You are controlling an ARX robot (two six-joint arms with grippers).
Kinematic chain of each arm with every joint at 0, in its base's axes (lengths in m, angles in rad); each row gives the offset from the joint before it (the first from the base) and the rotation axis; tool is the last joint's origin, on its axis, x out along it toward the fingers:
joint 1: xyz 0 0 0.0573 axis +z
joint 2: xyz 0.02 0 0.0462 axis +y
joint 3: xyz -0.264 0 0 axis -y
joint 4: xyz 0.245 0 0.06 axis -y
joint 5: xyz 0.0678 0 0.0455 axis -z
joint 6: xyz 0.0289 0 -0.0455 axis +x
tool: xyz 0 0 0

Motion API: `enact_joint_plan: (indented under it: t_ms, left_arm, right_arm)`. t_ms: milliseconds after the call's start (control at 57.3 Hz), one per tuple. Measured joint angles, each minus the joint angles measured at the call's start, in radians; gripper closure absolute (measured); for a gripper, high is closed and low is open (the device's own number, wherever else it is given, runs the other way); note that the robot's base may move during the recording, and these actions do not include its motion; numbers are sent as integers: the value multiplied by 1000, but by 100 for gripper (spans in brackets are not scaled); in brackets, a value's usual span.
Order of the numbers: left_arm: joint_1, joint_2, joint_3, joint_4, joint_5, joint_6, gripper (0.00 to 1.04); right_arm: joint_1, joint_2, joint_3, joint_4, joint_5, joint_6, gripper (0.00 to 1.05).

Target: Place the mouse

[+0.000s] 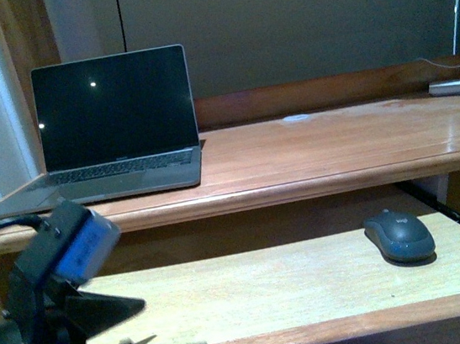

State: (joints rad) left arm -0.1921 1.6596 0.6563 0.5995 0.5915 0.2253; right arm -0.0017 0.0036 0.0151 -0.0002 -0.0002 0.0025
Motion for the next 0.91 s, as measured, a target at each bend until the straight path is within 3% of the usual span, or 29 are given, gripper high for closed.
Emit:
enact_joint_plan:
  t_ms: [210, 471, 663, 908]
  left_arm:
    - [39, -146, 32, 73, -272, -325, 7]
    - [64, -450, -100, -54, -531, -387, 7]
    - [68, -782, -240, -278, -699, -397, 7]
    - [-111, -1336, -372, -720, -943, -409, 7]
  right_arm:
    - [0, 0, 0, 0, 0, 0, 0]
    - [0, 0, 0, 0, 0, 0, 0]
    - [0, 0, 0, 0, 0, 0, 0]
    - [0, 0, 0, 0, 0, 0, 0]
